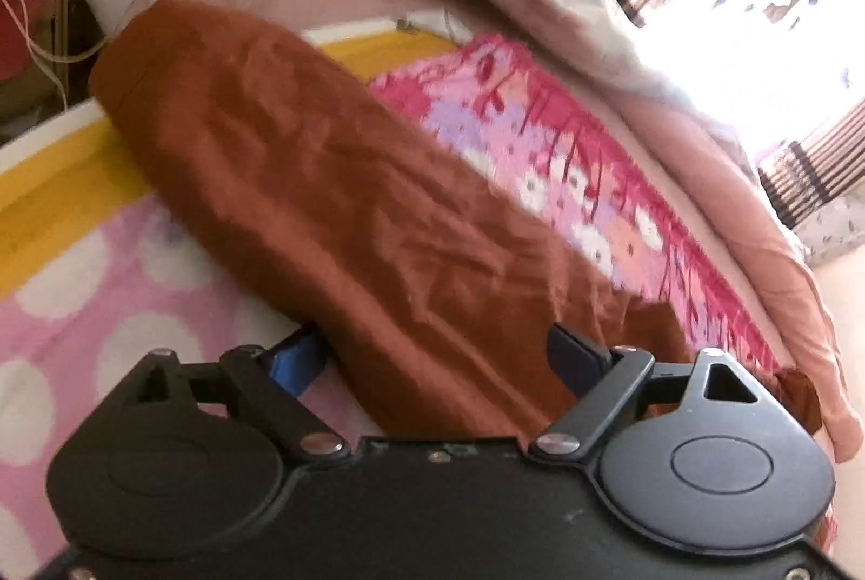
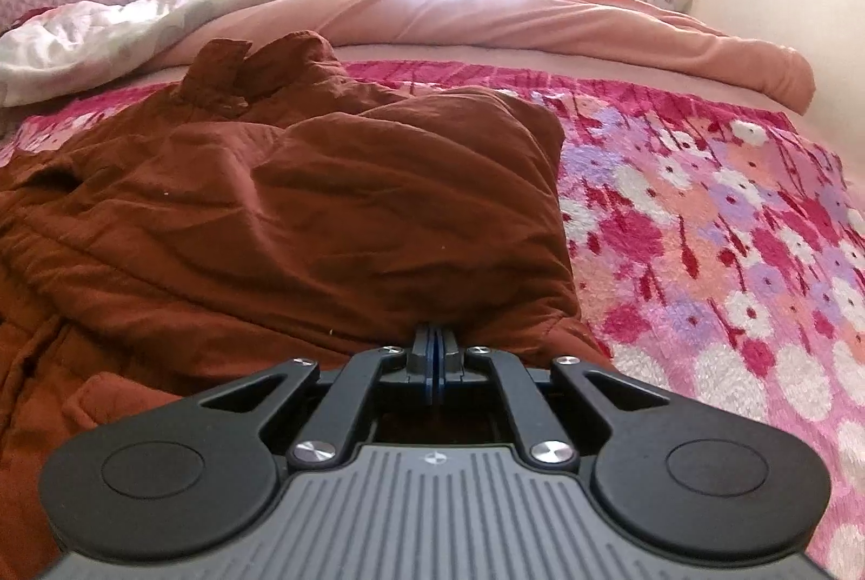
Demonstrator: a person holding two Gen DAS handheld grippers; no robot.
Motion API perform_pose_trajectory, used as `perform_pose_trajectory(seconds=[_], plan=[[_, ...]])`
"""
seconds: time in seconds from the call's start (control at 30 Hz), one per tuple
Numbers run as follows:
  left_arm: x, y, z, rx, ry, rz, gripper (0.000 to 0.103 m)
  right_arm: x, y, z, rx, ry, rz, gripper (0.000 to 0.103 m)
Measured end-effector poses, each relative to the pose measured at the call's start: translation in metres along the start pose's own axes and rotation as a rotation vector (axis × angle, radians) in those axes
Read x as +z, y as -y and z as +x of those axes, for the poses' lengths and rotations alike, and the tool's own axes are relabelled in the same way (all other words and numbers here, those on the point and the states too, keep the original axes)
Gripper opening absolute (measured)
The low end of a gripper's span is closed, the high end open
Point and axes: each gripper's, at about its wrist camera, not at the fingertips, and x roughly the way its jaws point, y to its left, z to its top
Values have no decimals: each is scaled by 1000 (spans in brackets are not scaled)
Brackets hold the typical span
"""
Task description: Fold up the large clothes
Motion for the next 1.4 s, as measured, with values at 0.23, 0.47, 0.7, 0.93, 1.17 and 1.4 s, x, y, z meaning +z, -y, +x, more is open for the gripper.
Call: perform_pose_trajectory(seconds=[0.23,0.47,0.7,0.93,1.17,1.4], plan=[[2,-19,-7,-15,24,-63,7,1,-5,1,-26,-4,-3,5],[-3,7,-22,22,98,0,3,1,-4,2,-26,-3,6,5],[-33,135,-54,-65,201,344,3,-1,-1,1,-11,8,27,5],[-152,296,-61,-291,141,780,3,-5,5,0,25,27,50,5],[-284,350,-1,-226,-117,1127,6,-6,11,-1,53,34,66,5],[-261,319,-6,-312,-170,941,38,-6,12,-1,61,35,67,5]])
